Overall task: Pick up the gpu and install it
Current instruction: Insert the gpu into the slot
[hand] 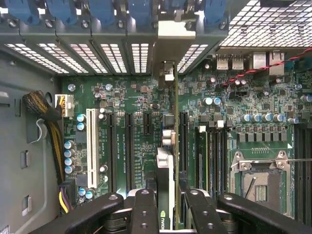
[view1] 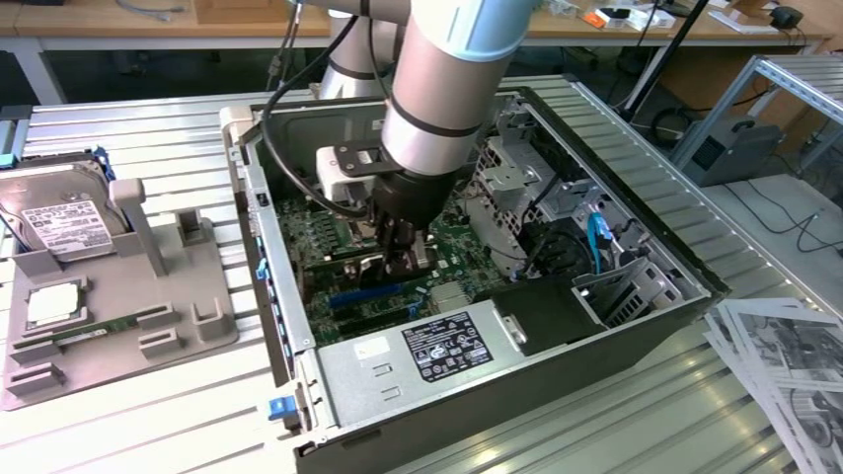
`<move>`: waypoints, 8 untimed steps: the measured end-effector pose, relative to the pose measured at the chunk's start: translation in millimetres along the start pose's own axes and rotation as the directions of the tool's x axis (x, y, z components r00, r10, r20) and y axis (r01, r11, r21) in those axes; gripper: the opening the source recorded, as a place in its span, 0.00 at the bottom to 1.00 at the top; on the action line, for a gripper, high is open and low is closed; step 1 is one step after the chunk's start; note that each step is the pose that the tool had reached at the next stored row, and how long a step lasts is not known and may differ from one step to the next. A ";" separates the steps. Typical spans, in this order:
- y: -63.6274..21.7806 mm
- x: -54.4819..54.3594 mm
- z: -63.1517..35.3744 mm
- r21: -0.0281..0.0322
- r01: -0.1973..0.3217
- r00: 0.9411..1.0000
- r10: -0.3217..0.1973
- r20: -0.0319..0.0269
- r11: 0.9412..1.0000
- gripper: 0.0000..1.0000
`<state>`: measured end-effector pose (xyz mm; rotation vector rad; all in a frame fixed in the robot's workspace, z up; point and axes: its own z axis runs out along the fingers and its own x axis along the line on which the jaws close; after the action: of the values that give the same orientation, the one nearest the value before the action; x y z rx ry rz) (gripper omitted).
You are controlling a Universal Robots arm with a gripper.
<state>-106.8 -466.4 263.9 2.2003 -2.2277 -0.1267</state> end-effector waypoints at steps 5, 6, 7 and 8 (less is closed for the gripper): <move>2.8 0.0 0.2 0.000 0.000 1.000 0.000 0.000 1.000 0.27; 3.4 0.0 0.2 0.000 0.000 1.000 0.000 0.000 1.000 0.27; 3.8 0.0 0.2 0.000 0.000 1.000 0.000 0.000 1.000 0.27; 4.1 0.1 0.2 0.000 0.000 1.000 0.000 0.000 1.000 0.27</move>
<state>-110.9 -466.4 263.9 2.2002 -2.2277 -0.1267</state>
